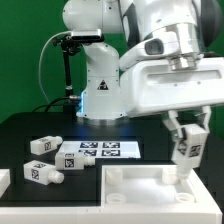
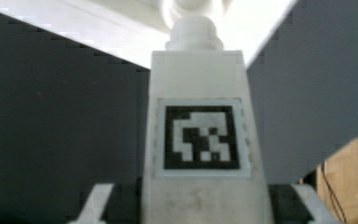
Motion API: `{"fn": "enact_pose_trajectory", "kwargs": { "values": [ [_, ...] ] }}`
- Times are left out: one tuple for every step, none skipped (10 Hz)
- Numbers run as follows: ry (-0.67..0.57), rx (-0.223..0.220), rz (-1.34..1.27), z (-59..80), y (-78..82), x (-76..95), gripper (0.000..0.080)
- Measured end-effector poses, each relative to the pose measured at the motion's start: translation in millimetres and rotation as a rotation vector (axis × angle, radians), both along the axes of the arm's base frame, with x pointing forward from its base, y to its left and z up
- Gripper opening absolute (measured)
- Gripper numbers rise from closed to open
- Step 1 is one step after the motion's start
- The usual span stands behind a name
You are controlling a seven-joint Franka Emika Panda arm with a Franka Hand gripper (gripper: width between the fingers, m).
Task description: Assemble one leg
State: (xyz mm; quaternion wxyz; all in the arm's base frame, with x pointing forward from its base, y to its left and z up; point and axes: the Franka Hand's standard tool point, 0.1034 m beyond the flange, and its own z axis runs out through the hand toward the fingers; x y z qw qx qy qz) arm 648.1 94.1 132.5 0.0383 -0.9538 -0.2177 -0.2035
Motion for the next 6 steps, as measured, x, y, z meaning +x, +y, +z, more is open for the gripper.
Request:
{"fn": "enact_pose_trajectory", "kwargs": {
  "values": [
    [0.004, 0.006, -0.005, -0.3, -9.1, 2.7, 0.0287],
    [0.008, 0.015, -0.008, -3.8, -14.0, 3.1, 0.0287],
    [0.003, 0.023, -0.013, -9.2, -13.8, 1.5, 0.0287],
    [-0.005, 0.027, -0.017, -13.8, -11.5, 0.0, 0.0287],
    [-0.019, 0.029, -0.018, -19.6, -6.7, -2.0, 0.0287],
    [-0.018, 0.032, -0.016, -23.9, -2.5, -3.0, 0.0287]
  ]
}}
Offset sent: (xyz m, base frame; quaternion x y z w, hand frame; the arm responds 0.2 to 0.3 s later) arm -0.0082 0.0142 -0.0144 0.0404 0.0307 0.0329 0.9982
